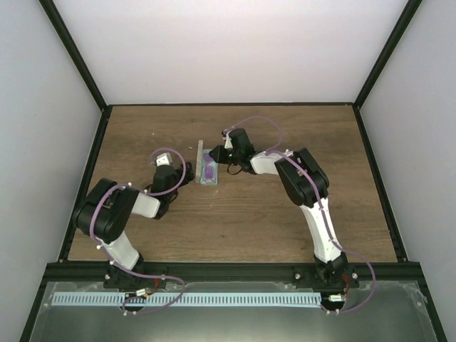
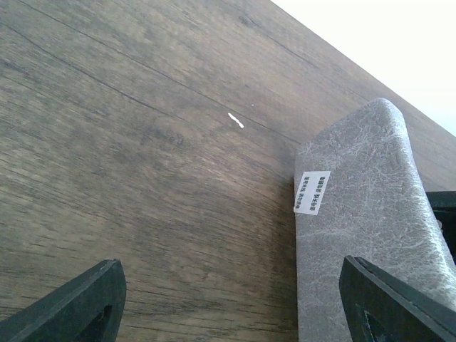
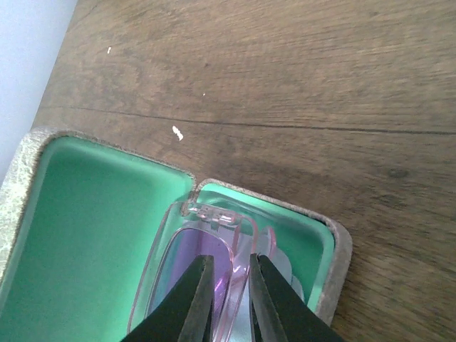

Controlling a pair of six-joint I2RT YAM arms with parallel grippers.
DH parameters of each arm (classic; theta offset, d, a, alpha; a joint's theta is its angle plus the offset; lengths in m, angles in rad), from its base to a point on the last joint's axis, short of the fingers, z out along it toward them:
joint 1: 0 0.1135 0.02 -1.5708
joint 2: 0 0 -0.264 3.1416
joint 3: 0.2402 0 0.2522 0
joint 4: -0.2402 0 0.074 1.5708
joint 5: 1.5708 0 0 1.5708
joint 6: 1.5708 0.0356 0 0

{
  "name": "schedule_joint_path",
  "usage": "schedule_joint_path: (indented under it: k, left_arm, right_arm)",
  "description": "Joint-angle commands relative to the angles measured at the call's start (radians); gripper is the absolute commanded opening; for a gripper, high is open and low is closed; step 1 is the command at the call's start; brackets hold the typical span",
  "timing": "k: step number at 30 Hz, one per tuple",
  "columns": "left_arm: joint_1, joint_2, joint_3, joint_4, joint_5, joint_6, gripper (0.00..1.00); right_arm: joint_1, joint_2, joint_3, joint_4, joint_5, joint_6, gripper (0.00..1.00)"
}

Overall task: Organize the sunglasses
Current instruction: Adjust the sunglasses in the sunglasses case.

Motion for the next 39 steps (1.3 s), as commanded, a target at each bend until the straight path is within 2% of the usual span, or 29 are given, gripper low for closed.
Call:
schedule_joint_path:
  k: [1, 12, 18, 27, 39]
  left_arm:
    - [-0.002, 0.009, 0.014, 0.019, 0.008, -0.003, 0.84]
    - [-0.002, 0.000, 0.013, 0.011, 0.003, 0.003, 0.84]
    - [-0.002, -0.006, 0.010, 0.011, 0.003, 0.004, 0.84]
    - [-0.002, -0.008, 0.006, 0.011, 0.011, 0.008, 0.84]
    - [-0.006, 0.000, 0.007, 0.009, 0.017, 0.009, 0.85]
  right_arm:
    - [0.016, 0.032, 0.044, -0.030, -0.018, -0.012, 0.15]
    - [0.013, -0.086, -0.044, -0.006, 0.066, -0.029, 0.16]
    - [0.013, -0.186, -0.131, 0.019, 0.084, -0.049, 0.29]
    - [0.053, -0.268, -0.288, 0.064, 0.042, -0.051, 0.25]
    - [0.094, -0.243, -0.371, 0.131, 0.008, -0.029, 0.24]
